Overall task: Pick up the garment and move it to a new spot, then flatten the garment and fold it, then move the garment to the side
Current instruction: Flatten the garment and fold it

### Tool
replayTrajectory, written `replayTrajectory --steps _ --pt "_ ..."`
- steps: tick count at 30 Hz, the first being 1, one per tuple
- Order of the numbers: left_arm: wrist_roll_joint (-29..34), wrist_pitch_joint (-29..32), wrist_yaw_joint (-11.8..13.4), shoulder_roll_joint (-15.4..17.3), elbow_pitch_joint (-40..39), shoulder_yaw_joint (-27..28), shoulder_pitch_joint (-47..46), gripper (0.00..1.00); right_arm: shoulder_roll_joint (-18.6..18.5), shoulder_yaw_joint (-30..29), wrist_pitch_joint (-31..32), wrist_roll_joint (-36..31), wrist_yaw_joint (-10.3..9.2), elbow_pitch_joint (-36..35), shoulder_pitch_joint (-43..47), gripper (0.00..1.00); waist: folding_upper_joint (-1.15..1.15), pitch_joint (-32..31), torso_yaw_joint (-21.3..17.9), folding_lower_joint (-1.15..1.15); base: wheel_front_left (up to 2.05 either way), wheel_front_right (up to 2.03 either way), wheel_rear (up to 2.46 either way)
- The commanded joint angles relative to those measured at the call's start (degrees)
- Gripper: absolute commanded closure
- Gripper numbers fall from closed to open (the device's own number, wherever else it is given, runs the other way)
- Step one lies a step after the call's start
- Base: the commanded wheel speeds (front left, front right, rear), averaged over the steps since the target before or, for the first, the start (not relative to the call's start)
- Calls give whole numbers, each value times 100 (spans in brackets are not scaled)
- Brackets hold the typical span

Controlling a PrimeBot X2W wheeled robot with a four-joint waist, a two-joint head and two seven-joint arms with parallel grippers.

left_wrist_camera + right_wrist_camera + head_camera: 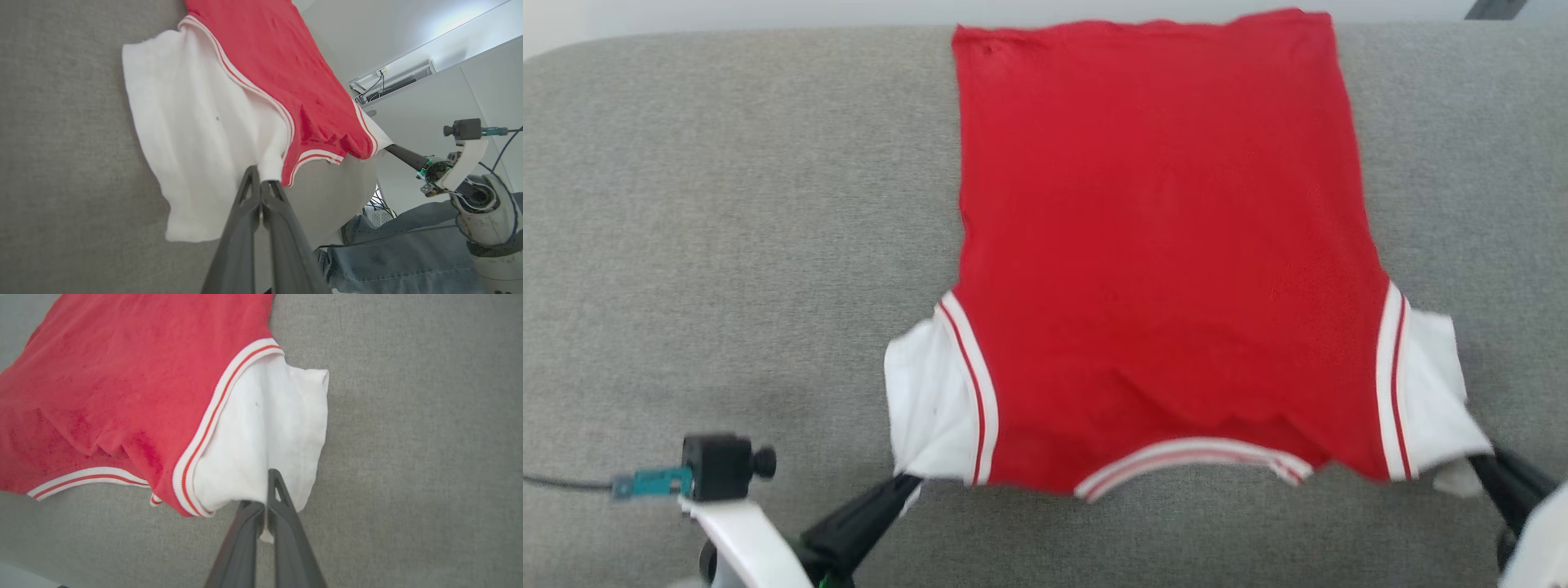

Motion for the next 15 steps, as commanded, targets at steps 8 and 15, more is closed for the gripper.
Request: replayTrajectory --steps 8,15 --pt "392 -31 14 69 -189 490 930 100 139 -501 404 145 -2 -575 1041 100 0 28 179 0 0 0 0" --pt "704 -32 13 -305 110 720 994 100 56 -40 442 129 -2 72 425 100 0 154 125 0 0 0 0"
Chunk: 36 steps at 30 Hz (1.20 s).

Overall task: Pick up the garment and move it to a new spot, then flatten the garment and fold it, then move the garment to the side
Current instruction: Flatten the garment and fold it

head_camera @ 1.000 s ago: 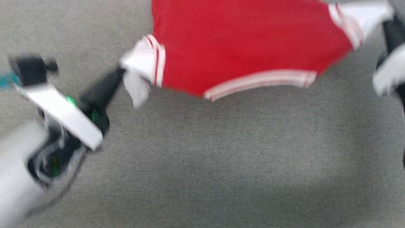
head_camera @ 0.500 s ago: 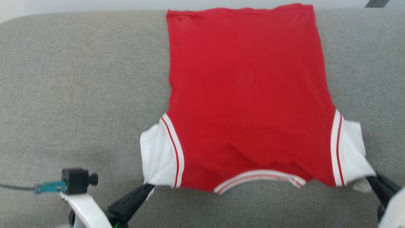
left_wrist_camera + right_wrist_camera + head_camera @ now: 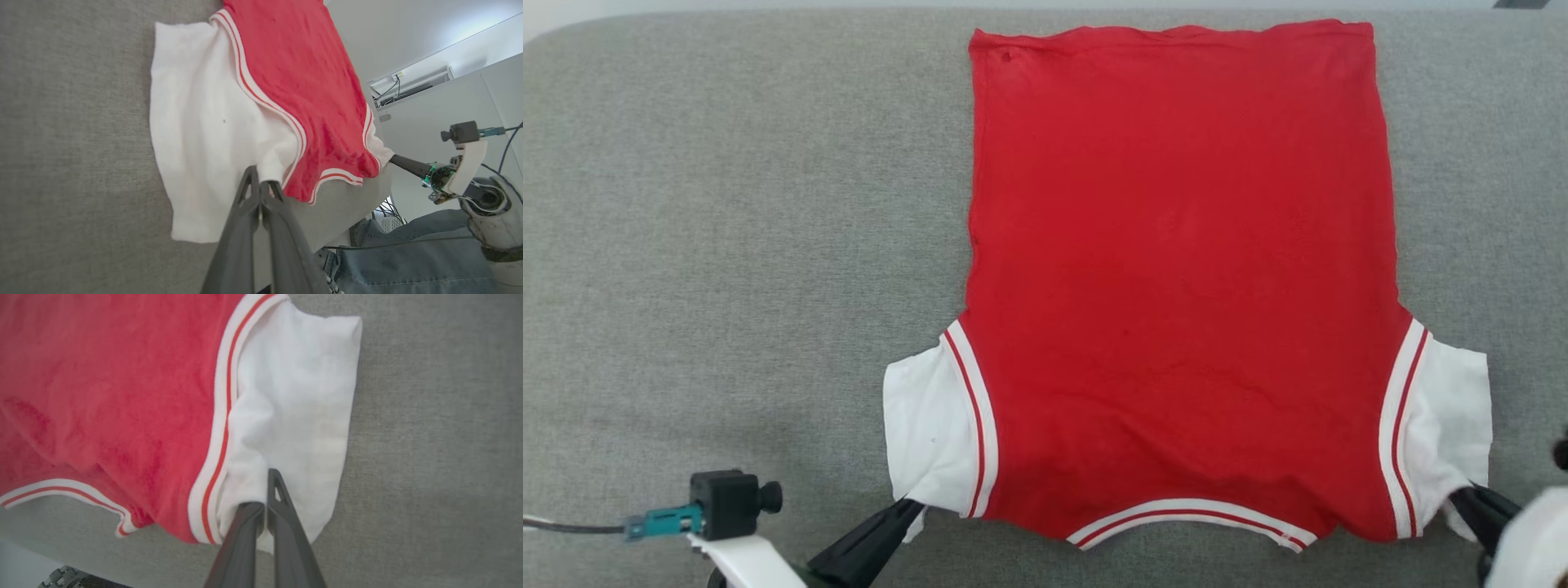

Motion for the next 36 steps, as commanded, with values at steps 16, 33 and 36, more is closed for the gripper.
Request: replayTrajectory --steps 16,33,36 --pt "404 -26 13 -585 804 146 -186 100 -499 886 -685 -210 -17 1433 -979 0 0 174 -19 0 0 0 0" --pt "991 -27 13 -893 241 31 -778 100 -1125 -23 1163 -1083 -2 1596 -4831 0 0 991 726 0 0 0 0" --pt "1033 -27 13 -914 167 -46 -915 100 -1126 25 1383 -1309 -2 1951 -5348 0 0 1166 876 0 0 0 0"
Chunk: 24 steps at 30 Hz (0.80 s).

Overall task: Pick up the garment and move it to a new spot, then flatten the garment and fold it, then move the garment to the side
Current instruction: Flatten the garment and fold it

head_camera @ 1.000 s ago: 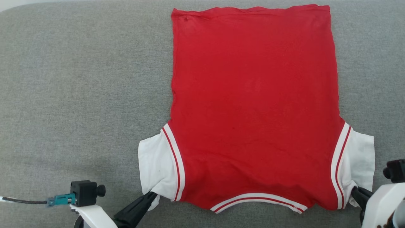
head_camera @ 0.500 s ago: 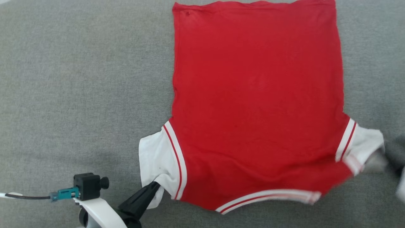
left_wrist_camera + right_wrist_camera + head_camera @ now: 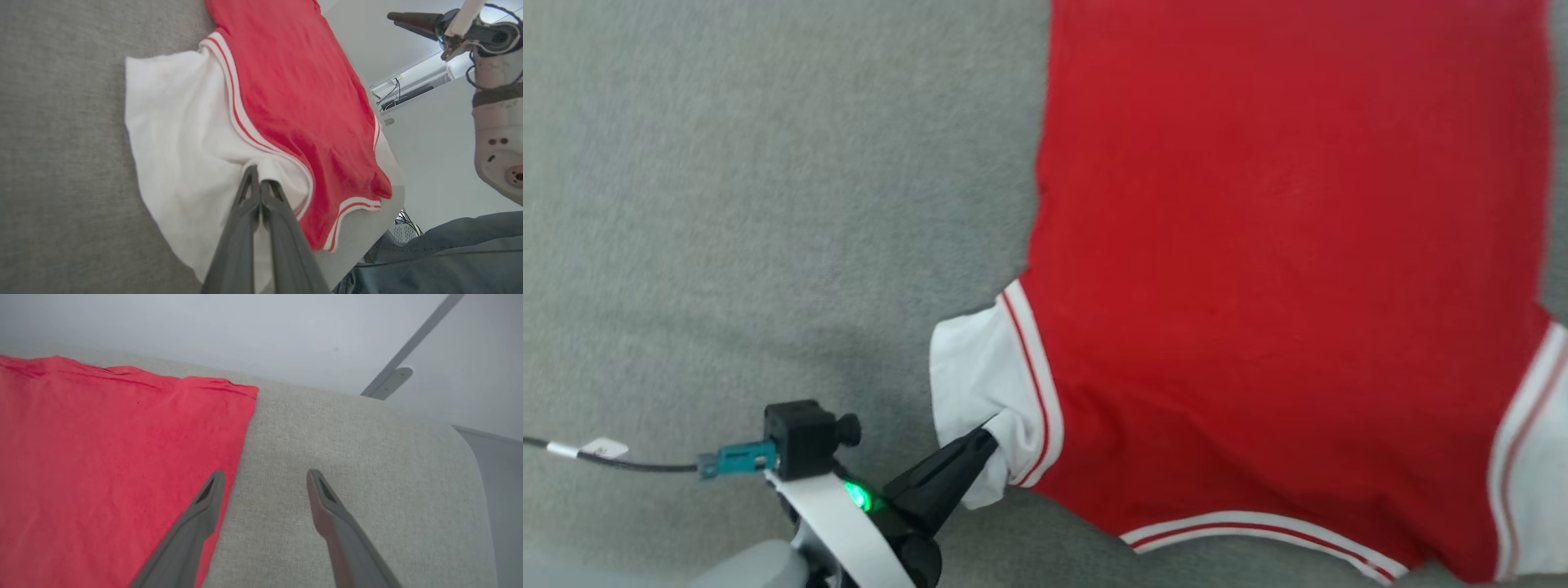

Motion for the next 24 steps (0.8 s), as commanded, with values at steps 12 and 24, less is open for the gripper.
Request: replayTrajectory --steps 12,24 --pt "198 -27 14 -176 -322 -392 -763 100 172 -433 1097 -1129 -2 1390 -1768 0 0 1076 993 0 0 0 0" --pt "132 -27 14 -163 -261 -395 -957 100 404 -427 1385 -1234 -1 1607 -1294 100 0 1054 859 0 0 0 0"
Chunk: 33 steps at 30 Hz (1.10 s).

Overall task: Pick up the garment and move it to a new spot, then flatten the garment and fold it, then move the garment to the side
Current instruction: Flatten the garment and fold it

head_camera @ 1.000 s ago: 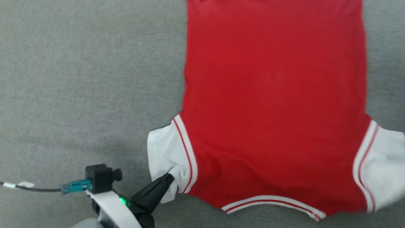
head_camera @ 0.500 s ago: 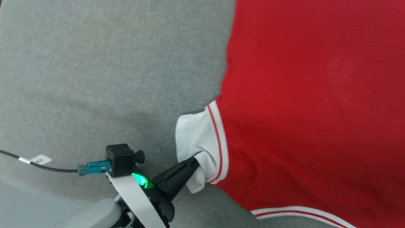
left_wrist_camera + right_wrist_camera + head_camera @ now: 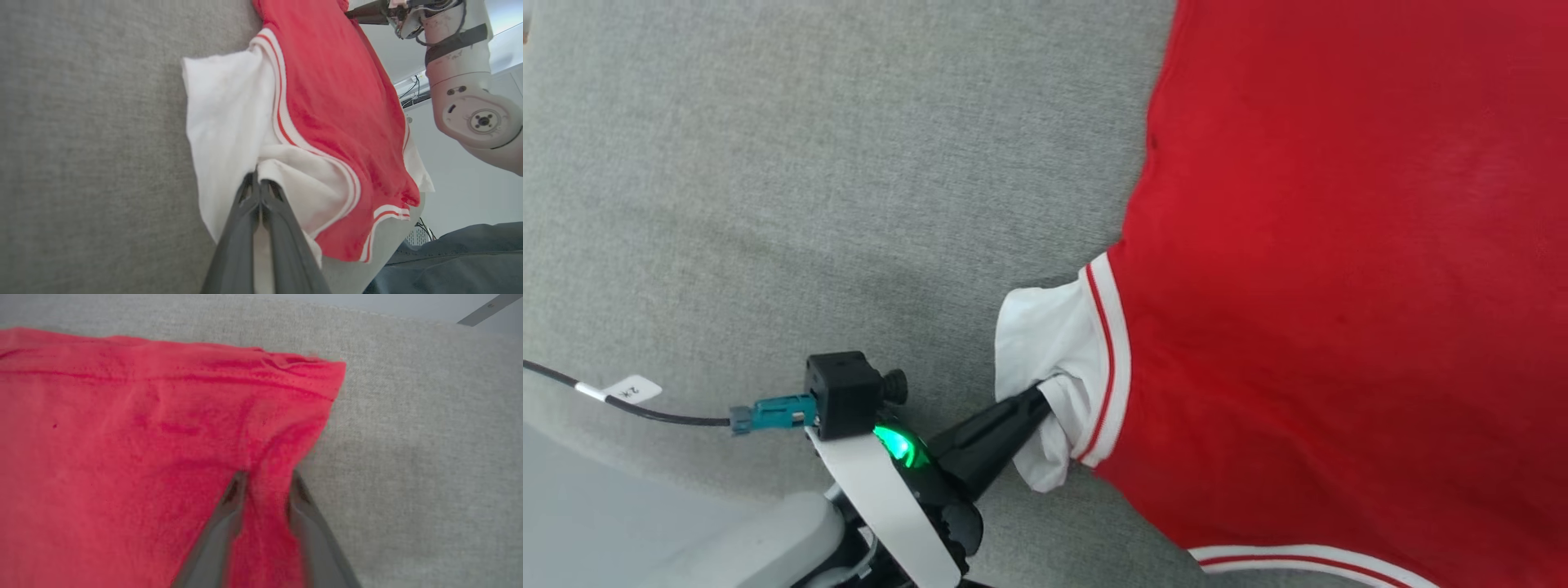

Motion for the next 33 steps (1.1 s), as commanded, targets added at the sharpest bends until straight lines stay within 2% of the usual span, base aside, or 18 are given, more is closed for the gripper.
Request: replayTrajectory --steps 1,5,9,13,19,20,27,33 --pt "-34 -27 14 2 69 77 -52 100 100 34 62 52 0 168 449 100 0 -122 -115 0 0 0 0" --pt "-98 -27 14 24 172 191 135 100 -60 184 -139 367 -1 -59 720 100 0 -458 -304 0 0 0 0" --pt "-175 -27 14 77 317 434 412 100 -381 491 -119 969 -1 -585 1386 100 0 -865 -553 0 0 0 0" --pt "-170 -27 14 128 421 722 761 100 -695 670 -86 1615 -1 -1302 2396 100 0 -1270 -820 0 0 0 0" --pt "-47 -27 14 99 616 1253 1316 100 -742 663 216 2350 -1 -2525 4321 100 0 -1741 -1138 0 0 0 0" --pt "-47 -27 14 99 616 1253 1316 100 -742 663 216 2350 -1 -2525 4321 100 0 -1741 -1138 0 0 0 0" --pt "2 -27 14 28 683 1689 1792 100 -147 710 248 2631 -1 -3691 6488 100 0 -1993 -1347 0 0 0 0" --pt "43 -27 14 -17 710 1763 1936 100 459 1122 -28 2661 0 -3977 7499 100 0 -2032 -1394 0 0 0 0"
